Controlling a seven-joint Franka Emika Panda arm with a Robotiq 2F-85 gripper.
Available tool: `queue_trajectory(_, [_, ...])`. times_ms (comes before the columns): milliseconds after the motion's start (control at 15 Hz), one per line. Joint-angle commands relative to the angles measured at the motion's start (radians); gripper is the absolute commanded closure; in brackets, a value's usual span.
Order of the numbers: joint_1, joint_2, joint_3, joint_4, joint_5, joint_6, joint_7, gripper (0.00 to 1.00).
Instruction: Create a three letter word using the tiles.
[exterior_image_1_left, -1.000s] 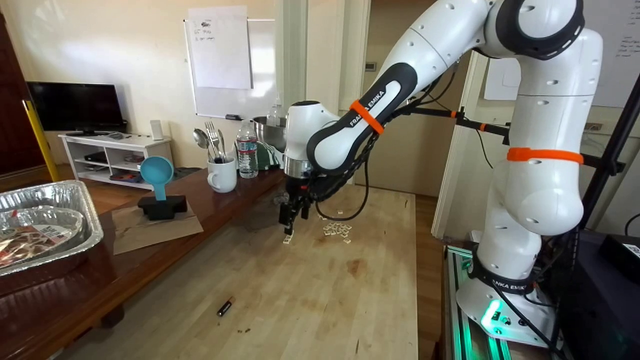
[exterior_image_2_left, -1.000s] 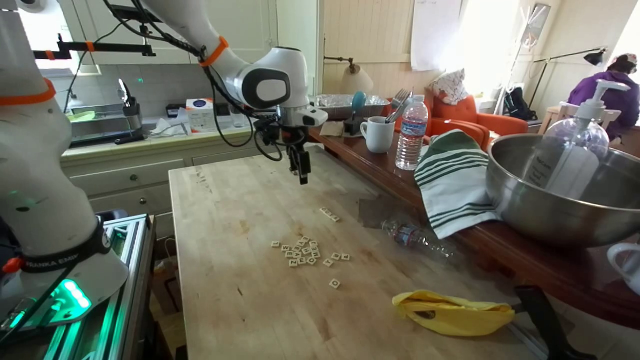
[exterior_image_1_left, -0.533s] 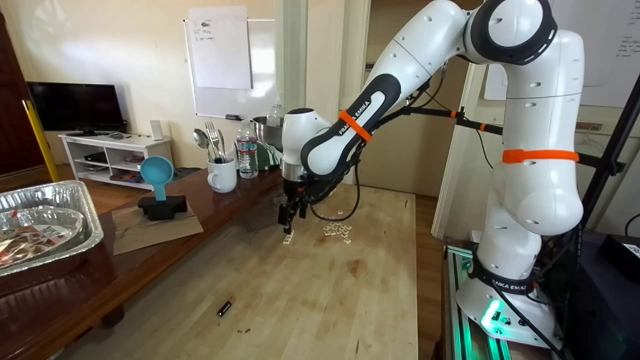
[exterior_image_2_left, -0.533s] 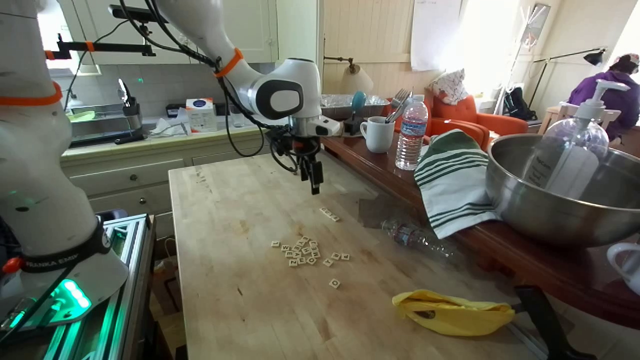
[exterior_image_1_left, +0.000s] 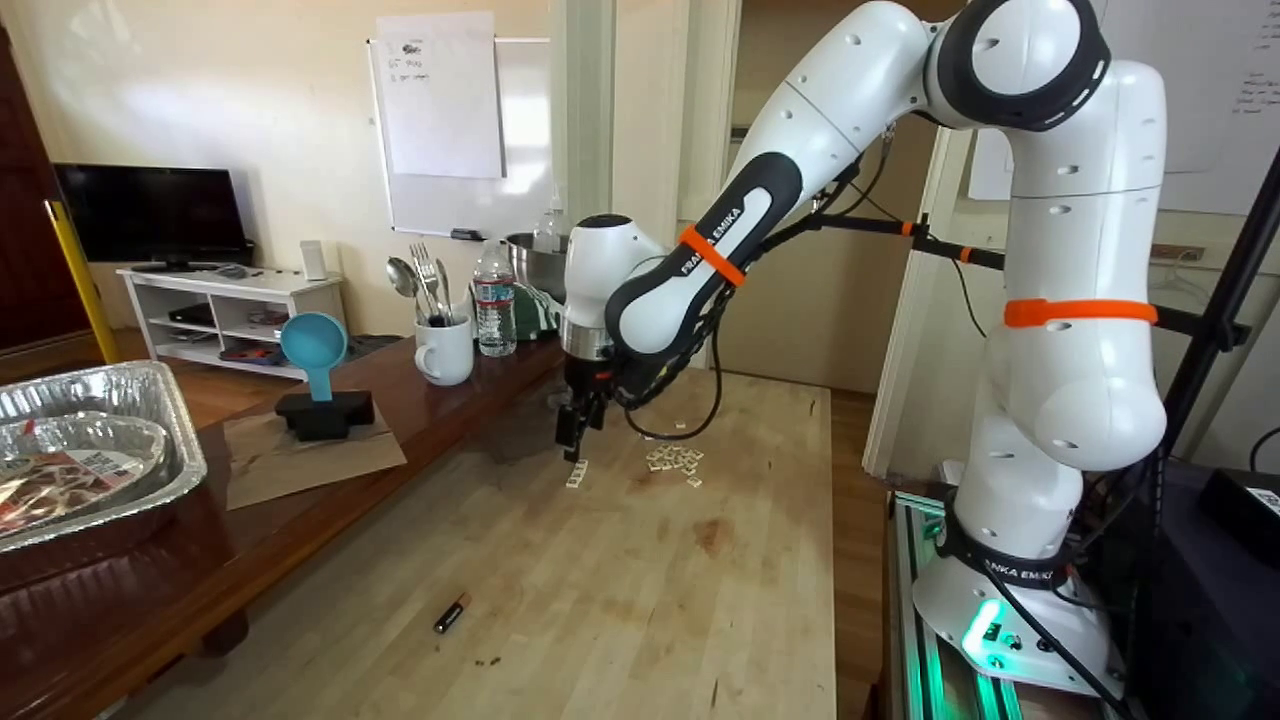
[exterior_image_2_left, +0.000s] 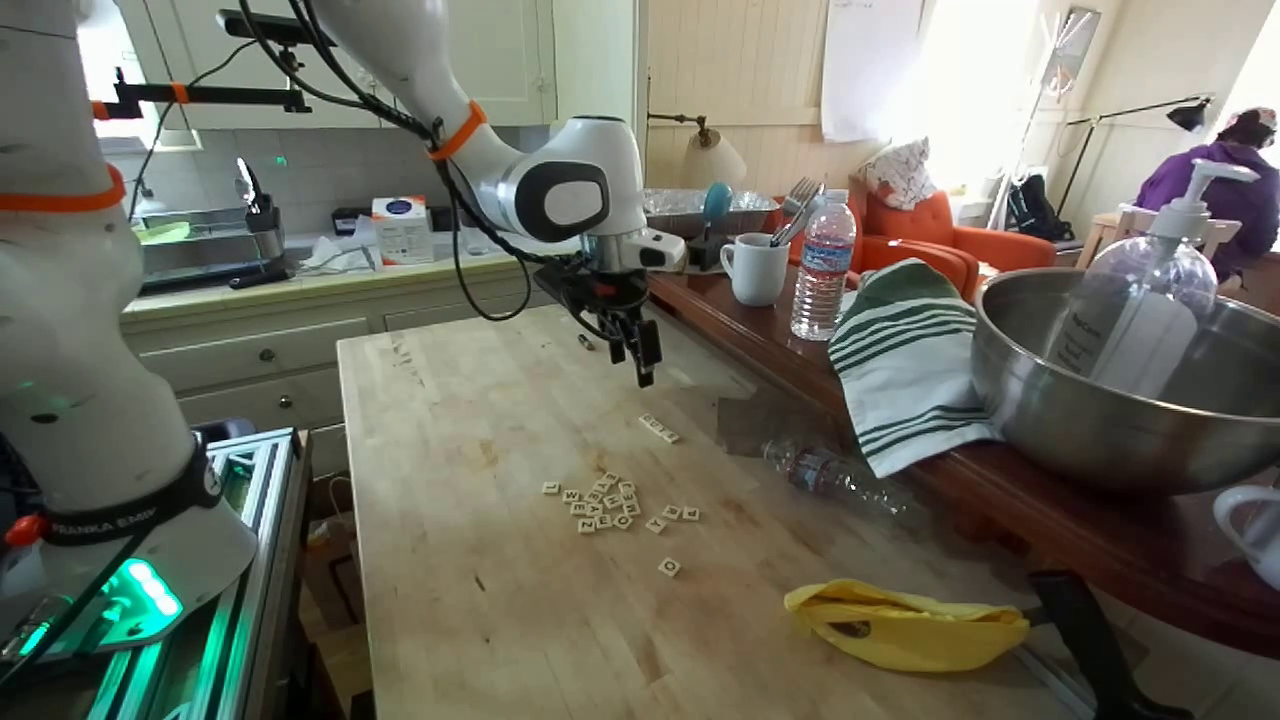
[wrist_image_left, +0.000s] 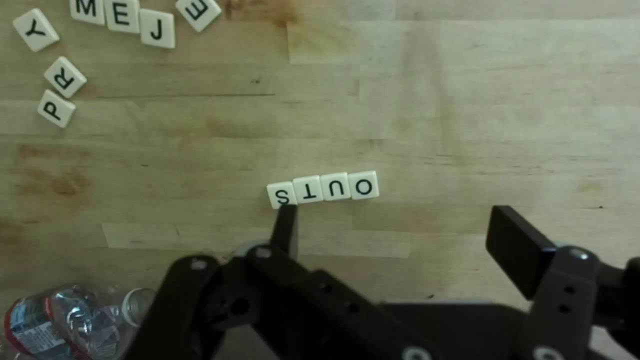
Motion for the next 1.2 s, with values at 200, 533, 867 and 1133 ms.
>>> queue_trajectory(200, [-0.005, 0.085, -0.035, 0.022, -0.056, 0.118, -0.124, 0.44])
queue_trajectory(533, [-0.003, 0.143, -0.058, 0.034, -0.087, 0.222, -0.179, 0.83])
queue_trajectory(867, [-0.010, 0.189, -0.065, 0.054, -0.076, 0.276, -0.237, 1.00])
queue_trajectory(1133, [-0.004, 0.201, -0.081, 0.061, -0.082, 0.266, -0.239, 1.00])
